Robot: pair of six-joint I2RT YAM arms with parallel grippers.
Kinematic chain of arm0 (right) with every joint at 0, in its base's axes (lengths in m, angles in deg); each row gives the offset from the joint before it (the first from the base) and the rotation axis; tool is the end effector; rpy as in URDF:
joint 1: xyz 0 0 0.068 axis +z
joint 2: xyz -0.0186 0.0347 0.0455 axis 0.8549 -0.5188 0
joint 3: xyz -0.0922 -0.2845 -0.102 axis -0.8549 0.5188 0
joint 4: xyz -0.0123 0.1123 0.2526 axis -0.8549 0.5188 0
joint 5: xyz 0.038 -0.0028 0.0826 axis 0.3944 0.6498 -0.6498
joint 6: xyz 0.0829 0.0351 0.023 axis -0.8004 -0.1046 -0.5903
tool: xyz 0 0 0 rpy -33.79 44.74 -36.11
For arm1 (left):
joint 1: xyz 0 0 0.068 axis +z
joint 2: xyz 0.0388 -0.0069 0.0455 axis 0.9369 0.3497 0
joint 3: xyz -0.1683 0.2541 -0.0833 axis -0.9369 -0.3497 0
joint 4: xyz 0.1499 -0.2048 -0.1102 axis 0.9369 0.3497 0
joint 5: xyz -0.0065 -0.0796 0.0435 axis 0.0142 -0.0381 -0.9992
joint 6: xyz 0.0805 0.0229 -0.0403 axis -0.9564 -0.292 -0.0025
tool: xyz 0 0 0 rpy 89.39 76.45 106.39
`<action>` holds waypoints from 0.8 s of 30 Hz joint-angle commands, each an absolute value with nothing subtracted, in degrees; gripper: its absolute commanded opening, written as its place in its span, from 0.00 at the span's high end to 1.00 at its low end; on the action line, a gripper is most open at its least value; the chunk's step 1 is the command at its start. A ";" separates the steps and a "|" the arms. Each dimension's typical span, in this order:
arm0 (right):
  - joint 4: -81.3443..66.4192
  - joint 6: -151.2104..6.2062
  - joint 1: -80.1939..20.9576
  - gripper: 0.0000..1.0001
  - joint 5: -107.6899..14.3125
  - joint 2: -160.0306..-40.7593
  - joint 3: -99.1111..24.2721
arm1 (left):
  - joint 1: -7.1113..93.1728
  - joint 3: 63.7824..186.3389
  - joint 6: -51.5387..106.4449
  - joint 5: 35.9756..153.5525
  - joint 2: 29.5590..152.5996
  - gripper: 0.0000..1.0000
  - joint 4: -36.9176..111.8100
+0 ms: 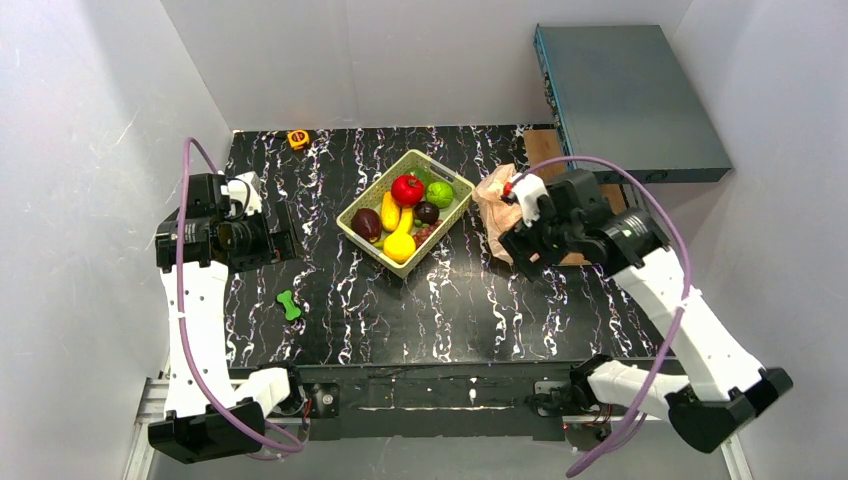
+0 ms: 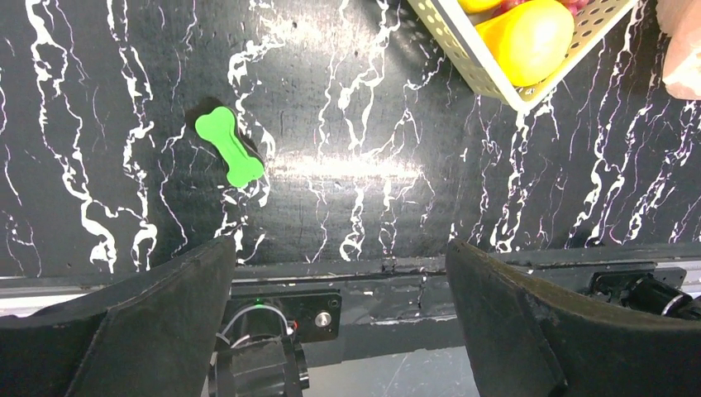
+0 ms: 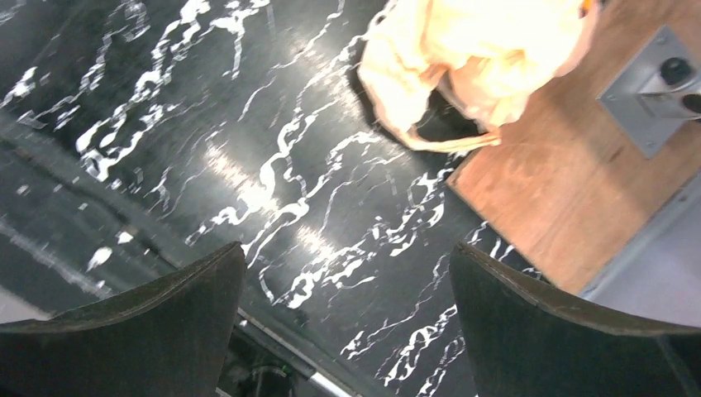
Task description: Place the fake fruits into the plastic bag and tie a complex knot
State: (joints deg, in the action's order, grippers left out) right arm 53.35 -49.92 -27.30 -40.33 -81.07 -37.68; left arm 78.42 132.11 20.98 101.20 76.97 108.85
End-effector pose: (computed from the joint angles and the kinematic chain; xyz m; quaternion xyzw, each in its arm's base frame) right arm 0.1864 0.1162 0.3914 -0.3767 0.8516 0.0600 0.3595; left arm 0.1995 0.0098 0.4004 -0.0721 0.9342 -0.1097 0.3318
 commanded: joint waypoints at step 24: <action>24.68 -43.03 -24.99 0.00 -12.32 -119.42 -47.49 | 78.66 131.09 13.15 104.91 74.39 0.02 97.93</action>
